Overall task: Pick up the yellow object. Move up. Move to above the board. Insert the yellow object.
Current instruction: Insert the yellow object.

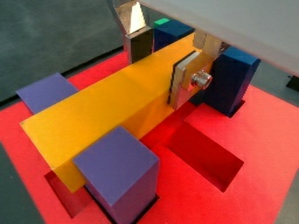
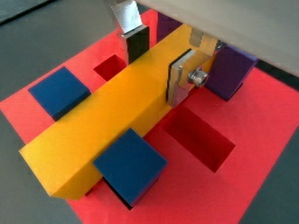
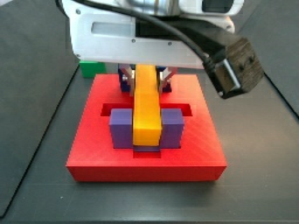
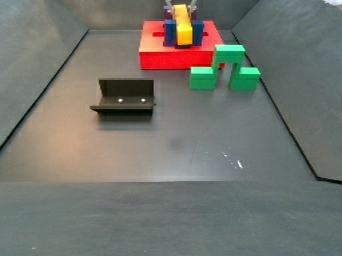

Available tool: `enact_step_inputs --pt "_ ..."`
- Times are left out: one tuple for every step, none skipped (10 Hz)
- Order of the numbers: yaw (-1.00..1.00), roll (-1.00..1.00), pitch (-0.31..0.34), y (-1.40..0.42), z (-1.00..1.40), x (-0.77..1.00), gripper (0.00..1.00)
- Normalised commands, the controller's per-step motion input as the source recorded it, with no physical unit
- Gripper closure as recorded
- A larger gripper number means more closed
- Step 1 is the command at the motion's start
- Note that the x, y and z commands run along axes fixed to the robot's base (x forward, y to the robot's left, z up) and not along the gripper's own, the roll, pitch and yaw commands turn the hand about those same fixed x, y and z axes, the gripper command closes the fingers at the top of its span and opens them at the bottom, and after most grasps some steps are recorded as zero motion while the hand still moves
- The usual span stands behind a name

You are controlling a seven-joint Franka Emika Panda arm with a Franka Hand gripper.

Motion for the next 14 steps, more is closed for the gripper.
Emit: enact_step_inputs --pt "0.0 0.32 -0.003 -0.05 -0.21 0.0 1.0" --pt "0.0 0.32 -0.001 -0.09 -0.21 0.0 1.0" --pt "0.0 0.17 0.0 -0.03 -0.2 0.0 1.0" --pt "0.0 0.05 -0.001 -0.07 -0.16 0.0 1.0" --pt "0.05 0.0 -0.02 -0.16 -0.12 0.0 1.0" --pt "0.04 -0.04 -0.027 -0.14 -0.13 0.0 1.0" --pt "0.05 -0.09 -0.029 -0.1 -0.15 0.0 1.0" --pt "0.04 -0.06 -0.027 -0.05 -0.22 0.0 1.0" --pt "0.03 0.0 -0.029 0.0 -0.31 0.0 1.0" --pt "0.03 0.0 -0.021 0.0 -0.33 0.0 1.0" --pt "0.0 0.05 -0.019 0.01 -0.36 0.02 1.0" --pt "0.0 0.0 -0.009 0.05 -0.31 0.0 1.0" --pt "0.0 -0.02 -0.014 0.0 -0.24 -0.07 1.0" --pt "0.0 -0.05 -0.037 0.0 -0.16 -0.03 1.0"
